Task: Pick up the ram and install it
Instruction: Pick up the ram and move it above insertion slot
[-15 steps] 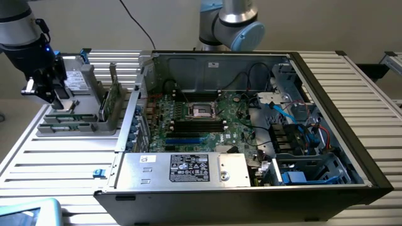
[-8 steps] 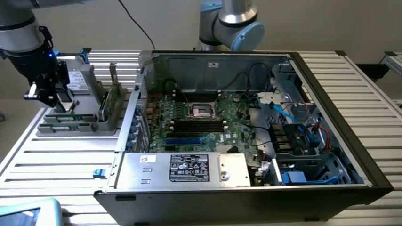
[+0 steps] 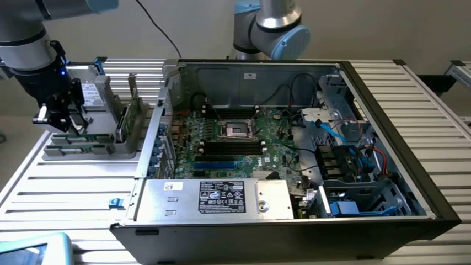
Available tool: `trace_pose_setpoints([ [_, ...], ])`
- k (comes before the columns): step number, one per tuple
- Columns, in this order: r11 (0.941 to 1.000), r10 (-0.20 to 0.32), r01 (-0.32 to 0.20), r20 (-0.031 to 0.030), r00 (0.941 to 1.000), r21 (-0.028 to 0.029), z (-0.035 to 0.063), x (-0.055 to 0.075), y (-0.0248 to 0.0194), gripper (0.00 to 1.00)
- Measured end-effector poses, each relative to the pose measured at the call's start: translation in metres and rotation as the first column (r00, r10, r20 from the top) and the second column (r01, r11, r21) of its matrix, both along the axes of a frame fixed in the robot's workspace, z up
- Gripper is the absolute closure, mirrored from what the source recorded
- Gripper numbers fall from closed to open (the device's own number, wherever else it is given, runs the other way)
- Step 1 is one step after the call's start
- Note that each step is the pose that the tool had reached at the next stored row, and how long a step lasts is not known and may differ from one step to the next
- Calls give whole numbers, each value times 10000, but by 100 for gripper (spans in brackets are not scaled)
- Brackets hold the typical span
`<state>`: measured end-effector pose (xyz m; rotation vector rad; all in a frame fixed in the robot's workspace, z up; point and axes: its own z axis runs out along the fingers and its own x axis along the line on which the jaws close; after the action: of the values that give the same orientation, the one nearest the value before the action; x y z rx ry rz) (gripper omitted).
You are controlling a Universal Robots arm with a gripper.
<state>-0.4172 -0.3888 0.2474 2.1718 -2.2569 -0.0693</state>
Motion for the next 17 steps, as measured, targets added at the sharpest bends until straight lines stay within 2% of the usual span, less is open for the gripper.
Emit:
trace_pose_setpoints([
  [4,10000,0,0,-1,10000,-1,-72,1,-30,57],
  [9,10000,3,-3,-3,10000,1,-141,2,-92,57],
  [17,10000,43,-43,-7,10000,-3,-285,7,-92,57],
])
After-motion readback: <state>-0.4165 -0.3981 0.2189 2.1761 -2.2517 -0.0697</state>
